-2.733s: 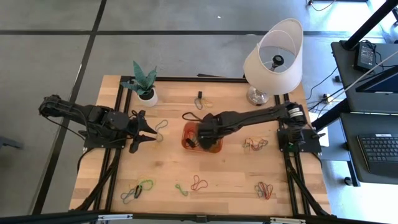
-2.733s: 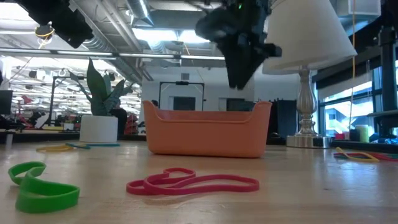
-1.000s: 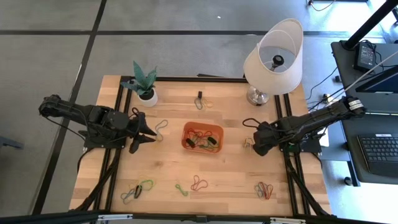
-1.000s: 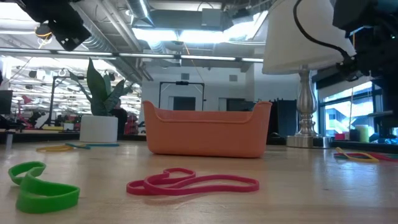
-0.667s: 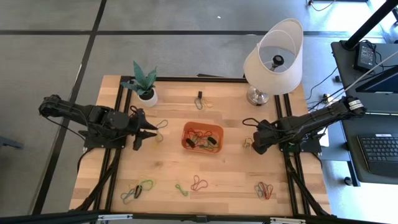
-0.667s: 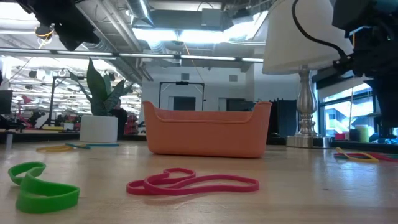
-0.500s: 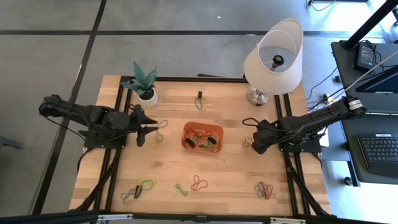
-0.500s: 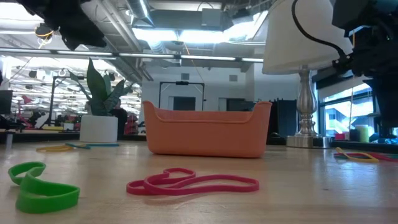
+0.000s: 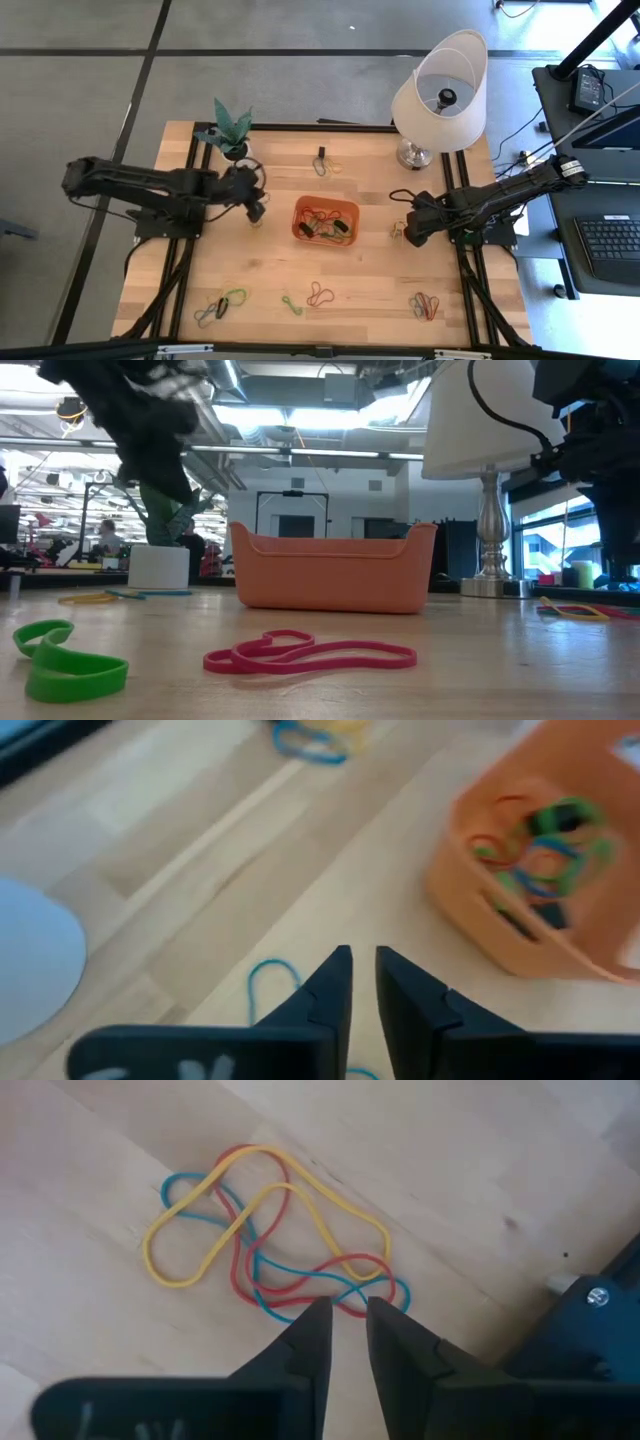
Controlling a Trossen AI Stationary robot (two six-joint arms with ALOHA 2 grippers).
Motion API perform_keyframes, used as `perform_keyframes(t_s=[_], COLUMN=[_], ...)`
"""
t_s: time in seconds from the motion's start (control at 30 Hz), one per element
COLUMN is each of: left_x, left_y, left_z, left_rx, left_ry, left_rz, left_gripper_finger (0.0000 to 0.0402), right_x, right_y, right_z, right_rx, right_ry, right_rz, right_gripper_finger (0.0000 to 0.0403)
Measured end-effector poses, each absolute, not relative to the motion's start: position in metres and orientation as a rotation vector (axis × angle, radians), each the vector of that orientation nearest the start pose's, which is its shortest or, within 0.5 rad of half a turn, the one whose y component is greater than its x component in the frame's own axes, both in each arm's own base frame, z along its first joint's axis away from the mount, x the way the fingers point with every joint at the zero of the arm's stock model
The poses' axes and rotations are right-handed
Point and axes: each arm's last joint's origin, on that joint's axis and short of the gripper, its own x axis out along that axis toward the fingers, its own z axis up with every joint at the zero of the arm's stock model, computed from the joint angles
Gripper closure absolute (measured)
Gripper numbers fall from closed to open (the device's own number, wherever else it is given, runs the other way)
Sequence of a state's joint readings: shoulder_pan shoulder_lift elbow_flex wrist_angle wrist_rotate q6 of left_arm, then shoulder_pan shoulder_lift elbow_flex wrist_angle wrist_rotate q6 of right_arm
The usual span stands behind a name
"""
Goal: Pick and place rubber bands into bin
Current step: Put the blue rubber band into the orange bin
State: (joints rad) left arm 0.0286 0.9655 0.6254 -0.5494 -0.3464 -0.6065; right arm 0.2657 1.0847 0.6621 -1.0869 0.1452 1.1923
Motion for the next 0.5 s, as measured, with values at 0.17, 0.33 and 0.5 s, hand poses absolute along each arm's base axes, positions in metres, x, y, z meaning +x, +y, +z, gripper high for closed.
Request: perform_keyframes(t_s=[0.17,0.33,0.5], left_x=[0.194,0.2,0.203], left_y=[0.037,0.052,0.062], left_z=[0.204,0.186,0.169], left_rx=[-0.494,-0.498,-0.531], left_ry=[0.82,0.908,0.987], left_rz=[0.706,0.776,0.842], left_gripper_finger=[0.0376,0.0377,0.0374], right_x=[0.147,0.15,0.153], right_y=[0.035,0.036,0.037], right_z=[0.195,0.195,0.196], right_rx=[0.655,0.664,0.681], right_ry=[1.284,1.256,1.232], right_rz=[-0.769,-0.757,-0.739], right_gripper_finger=[0.0332,0.0332,0.0332])
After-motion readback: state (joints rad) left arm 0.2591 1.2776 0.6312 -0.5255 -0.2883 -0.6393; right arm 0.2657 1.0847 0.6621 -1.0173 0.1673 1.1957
